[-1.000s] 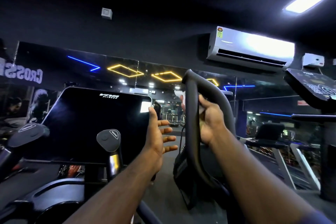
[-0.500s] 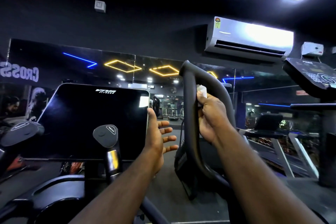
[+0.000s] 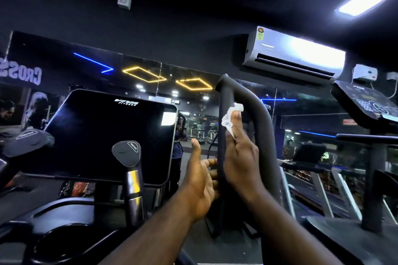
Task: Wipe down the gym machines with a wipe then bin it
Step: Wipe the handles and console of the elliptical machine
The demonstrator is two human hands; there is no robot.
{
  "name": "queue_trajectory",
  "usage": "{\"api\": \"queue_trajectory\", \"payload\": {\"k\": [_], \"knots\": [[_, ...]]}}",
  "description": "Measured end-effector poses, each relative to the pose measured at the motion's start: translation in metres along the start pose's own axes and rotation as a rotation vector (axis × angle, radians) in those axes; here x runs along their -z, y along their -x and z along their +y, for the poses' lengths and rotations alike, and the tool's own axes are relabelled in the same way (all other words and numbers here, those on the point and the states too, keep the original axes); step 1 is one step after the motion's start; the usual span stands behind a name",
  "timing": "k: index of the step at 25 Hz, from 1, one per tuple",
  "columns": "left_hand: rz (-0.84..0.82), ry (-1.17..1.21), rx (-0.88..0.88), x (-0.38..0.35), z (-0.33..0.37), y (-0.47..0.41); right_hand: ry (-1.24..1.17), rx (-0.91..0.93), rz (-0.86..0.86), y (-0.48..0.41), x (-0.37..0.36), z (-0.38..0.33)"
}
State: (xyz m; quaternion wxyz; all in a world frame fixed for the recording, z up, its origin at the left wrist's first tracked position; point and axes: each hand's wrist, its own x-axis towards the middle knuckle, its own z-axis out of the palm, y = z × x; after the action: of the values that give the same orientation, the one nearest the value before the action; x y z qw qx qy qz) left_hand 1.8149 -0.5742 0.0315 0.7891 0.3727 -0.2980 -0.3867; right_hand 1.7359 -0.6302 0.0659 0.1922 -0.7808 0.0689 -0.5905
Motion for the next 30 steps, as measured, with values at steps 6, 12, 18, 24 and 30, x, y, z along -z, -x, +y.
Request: {"api": "queue_trajectory", "payload": {"k": [6, 12, 18, 24, 30], "knots": [[-0.23, 0.204, 0.094, -0.015, -0.009, 0.008, 0.639, 0.629, -0.365, -0.108, 0.025, 0.003], [-0.23, 0.249, 0.065, -0.013, -0.02, 0.02, 0.829, 0.899, -0.525, -0.081, 0.038, 0.001], [-0.193, 0.214, 0.089, -0.016, -0.019, 0.027, 0.868, 0.878, -0.442, -0.09, 0.028, -0.009], [-0.173, 0.23, 0.079, -0.016, -0.022, 0.023, 0.743, 0.878, -0.447, -0.082, 0.032, -0.013], [-0.172, 0.168, 0.122, -0.022, -0.017, 0.022, 0.747, 0.741, -0.414, -0.093, 0.024, 0.005]]}}
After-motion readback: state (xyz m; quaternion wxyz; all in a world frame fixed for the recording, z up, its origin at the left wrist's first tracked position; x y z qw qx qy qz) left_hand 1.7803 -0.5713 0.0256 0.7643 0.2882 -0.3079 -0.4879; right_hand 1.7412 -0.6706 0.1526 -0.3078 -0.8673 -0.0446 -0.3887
